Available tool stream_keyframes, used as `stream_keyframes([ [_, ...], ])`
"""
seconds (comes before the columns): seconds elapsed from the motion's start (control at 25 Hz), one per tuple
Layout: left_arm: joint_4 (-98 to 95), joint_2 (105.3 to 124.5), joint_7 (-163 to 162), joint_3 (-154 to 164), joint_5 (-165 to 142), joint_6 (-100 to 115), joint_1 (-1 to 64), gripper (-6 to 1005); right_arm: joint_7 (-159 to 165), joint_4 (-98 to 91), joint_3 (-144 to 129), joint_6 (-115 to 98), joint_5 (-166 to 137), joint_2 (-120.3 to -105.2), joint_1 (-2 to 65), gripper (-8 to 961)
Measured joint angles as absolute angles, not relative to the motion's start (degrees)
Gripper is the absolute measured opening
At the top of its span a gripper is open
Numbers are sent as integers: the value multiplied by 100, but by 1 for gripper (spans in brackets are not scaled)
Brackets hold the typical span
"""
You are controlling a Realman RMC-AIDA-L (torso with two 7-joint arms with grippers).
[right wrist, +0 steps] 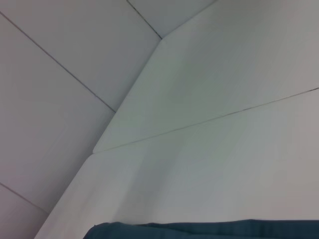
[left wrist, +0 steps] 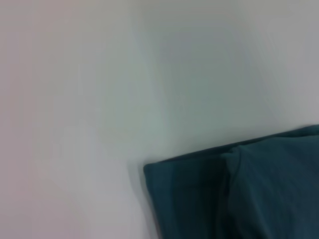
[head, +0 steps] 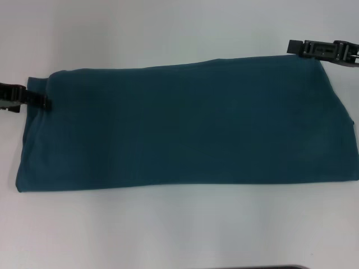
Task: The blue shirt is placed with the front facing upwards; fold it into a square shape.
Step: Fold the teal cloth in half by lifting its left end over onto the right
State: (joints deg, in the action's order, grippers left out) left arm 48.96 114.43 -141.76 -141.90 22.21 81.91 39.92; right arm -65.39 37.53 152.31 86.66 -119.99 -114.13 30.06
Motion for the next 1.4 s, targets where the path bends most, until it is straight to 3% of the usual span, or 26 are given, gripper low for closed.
stream_keyframes([
  [0.32, 4870, 11448, -14156, -14136, 2215, 8289, 3995, 877, -6533, 3753, 15231, 8675, -11997, -11407, 3006, 718],
  [1.4, 5249, 11575, -13675, -14124, 2975, 8901, 3774, 875, -6537, 3753, 15231, 8675, -11997, -11407, 2996, 718],
])
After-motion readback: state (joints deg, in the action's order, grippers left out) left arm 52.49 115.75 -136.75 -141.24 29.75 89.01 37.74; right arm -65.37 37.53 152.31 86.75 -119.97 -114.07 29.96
